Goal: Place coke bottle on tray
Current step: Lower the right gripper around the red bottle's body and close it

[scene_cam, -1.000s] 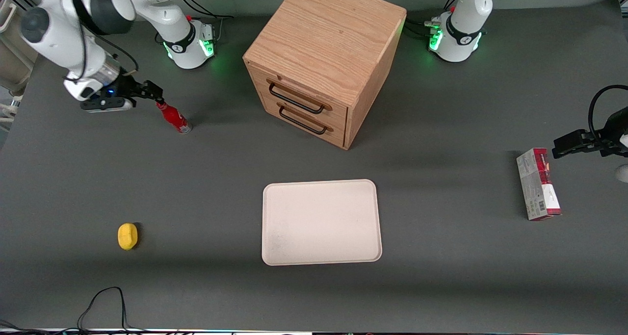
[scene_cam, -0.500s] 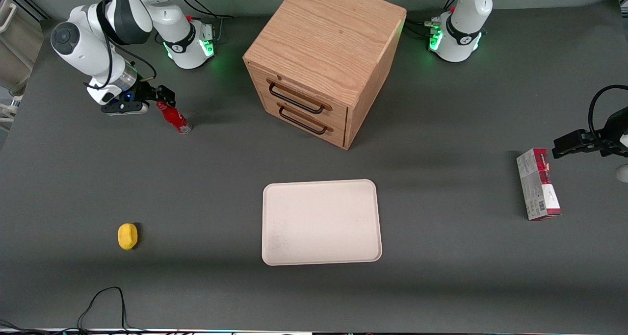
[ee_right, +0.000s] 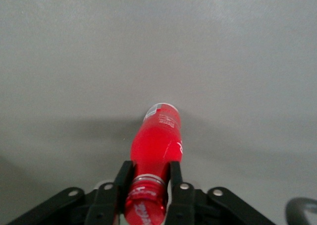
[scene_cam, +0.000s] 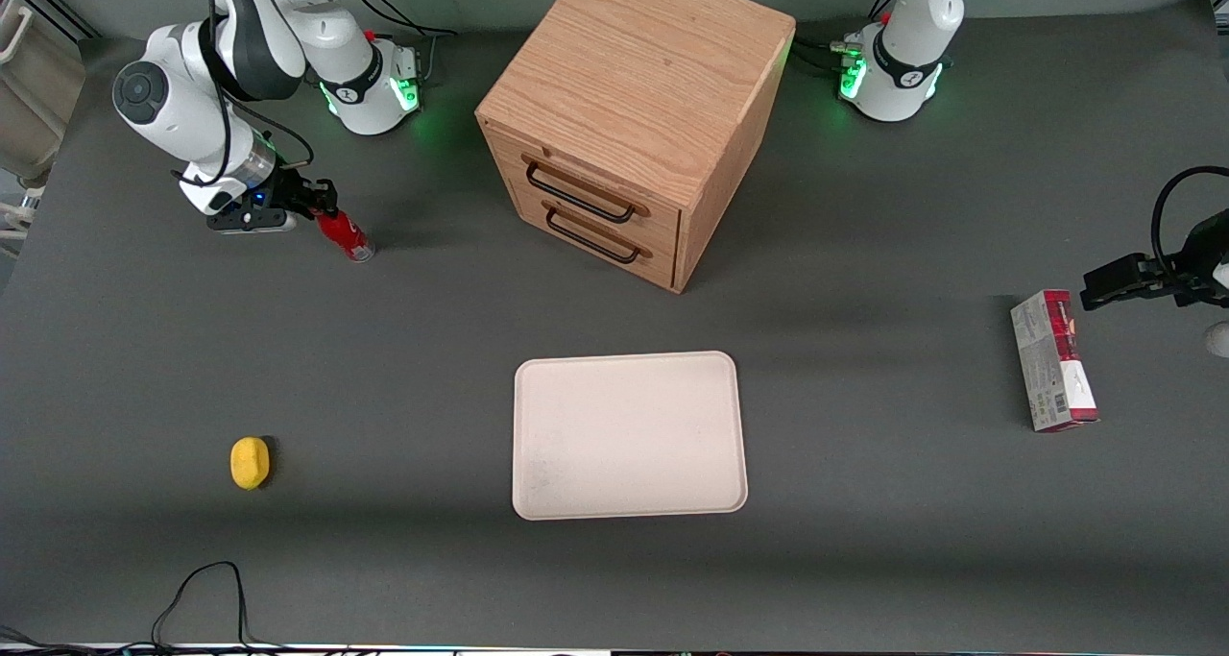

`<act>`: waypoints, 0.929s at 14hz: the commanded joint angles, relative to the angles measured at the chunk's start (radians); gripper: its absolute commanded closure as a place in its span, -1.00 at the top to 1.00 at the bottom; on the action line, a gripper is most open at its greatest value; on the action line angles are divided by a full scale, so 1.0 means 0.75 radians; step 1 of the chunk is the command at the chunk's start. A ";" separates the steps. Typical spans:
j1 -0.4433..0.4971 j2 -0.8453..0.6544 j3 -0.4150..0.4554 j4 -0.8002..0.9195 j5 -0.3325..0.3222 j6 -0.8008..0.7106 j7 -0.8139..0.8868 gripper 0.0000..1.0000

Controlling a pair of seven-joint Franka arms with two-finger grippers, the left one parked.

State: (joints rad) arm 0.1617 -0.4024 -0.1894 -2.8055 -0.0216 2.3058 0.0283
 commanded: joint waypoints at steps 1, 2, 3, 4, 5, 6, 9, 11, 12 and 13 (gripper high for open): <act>-0.007 0.033 -0.009 -0.033 -0.008 0.043 -0.021 -0.88; -0.007 0.037 -0.009 -0.011 -0.008 0.035 -0.021 -0.93; -0.007 0.044 -0.009 0.022 -0.008 0.006 -0.019 -0.95; -0.005 0.048 -0.007 0.083 -0.006 -0.049 -0.019 -0.95; -0.005 0.068 -0.005 0.167 -0.004 -0.118 -0.017 -0.95; -0.005 0.099 -0.005 0.283 0.000 -0.214 -0.017 -0.95; -0.001 0.246 0.007 0.698 0.004 -0.517 -0.017 -0.94; 0.009 0.397 0.027 1.035 0.012 -0.723 -0.017 -0.94; 0.013 0.474 0.042 1.205 0.045 -0.821 -0.017 -0.93; 0.015 0.552 0.060 1.373 0.073 -0.912 -0.017 -0.93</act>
State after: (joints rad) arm 0.1651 -0.1823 -0.1681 -2.0925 -0.0103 1.7825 0.0283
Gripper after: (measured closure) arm 0.661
